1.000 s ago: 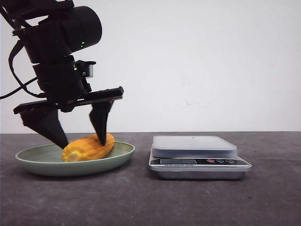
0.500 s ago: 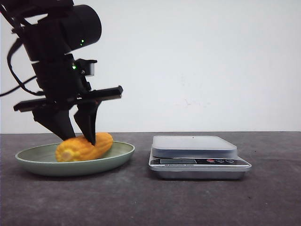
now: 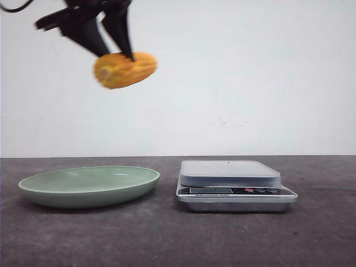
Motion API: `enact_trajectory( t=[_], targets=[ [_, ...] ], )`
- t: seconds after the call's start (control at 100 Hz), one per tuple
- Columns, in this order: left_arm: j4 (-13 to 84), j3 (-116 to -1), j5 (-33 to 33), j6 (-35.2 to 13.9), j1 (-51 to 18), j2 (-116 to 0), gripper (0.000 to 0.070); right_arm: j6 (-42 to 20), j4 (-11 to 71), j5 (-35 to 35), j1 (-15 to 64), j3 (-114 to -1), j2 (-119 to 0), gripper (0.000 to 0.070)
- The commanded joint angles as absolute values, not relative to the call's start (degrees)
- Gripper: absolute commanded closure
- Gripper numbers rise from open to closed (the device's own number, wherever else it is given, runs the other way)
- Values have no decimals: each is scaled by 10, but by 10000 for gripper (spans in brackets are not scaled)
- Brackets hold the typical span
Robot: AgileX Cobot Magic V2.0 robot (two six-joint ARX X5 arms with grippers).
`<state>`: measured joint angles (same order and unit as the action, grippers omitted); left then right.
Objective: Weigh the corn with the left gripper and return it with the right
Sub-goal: 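Carry the corn cob with the left gripper onto the scale platform, then open the left gripper and raise it away from the corn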
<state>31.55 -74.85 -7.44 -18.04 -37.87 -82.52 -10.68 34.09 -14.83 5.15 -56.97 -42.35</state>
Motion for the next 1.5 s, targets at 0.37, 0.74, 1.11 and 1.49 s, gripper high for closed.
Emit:
enact_trajectory(
  t=[0.37,0.74,1.11,1.49],
  targets=[
    [318,-901,-64,-240,-463,-1048,690,-100,350,-148,52,-579,-426,137],
    [390,-1007,-62,-263,-481,-1169,690,-99,362,-148,52,-579,-426,137],
    [394,-1007,-62,-262,-481,-1179,166,-96,365,-146,52,-579,-426,136],
    [399,-1034,-81,-213,-483,-1116,195,-94,365,-146,52,-579,-426,136]
  ],
)
